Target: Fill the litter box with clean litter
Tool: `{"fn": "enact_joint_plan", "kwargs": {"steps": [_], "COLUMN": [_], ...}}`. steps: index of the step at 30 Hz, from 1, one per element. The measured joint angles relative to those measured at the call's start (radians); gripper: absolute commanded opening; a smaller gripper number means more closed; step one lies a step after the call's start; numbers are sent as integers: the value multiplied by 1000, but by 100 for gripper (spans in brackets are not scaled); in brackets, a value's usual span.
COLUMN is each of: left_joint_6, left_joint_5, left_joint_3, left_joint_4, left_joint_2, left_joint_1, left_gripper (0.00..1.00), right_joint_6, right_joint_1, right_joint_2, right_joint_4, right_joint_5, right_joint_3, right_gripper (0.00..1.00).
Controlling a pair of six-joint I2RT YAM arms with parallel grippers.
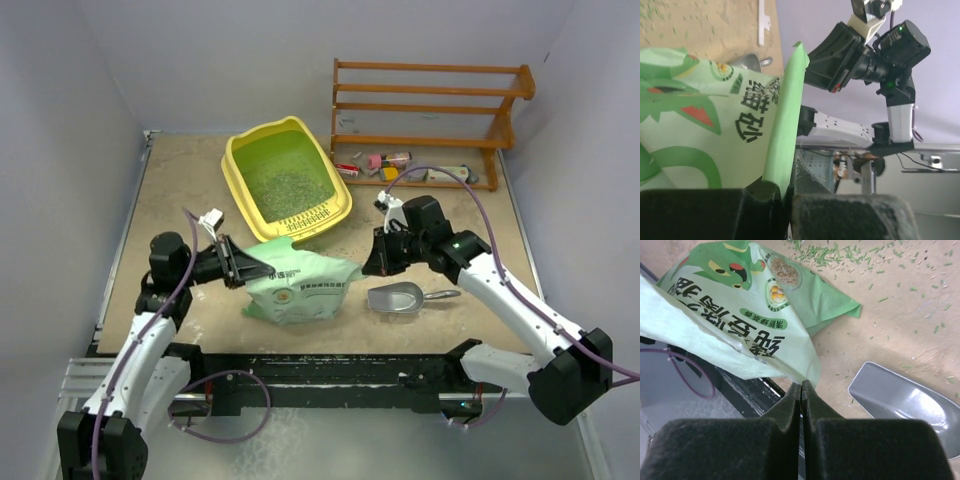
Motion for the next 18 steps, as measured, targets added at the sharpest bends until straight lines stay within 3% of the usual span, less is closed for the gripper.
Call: {"fn": "enact_joint_plan", "kwargs": {"steps": [10, 18], "left_joint_6": [488, 593], "left_joint_5": [-241, -345], "left_joint_3": [425, 473], "left_joint_4": [-669, -945], "left_joint_2": [113, 132], "left_joint_1": [1, 1], "left_gripper": [0, 0], "right_joint_6": [-11, -40], "right_joint_1": [-5, -5], "right_joint_2": [-4, 3], "right_joint_4": [-4, -31], "right_joint_5": [48, 37], "right_joint_3": [24, 25], "right_gripper": [0, 0]}}
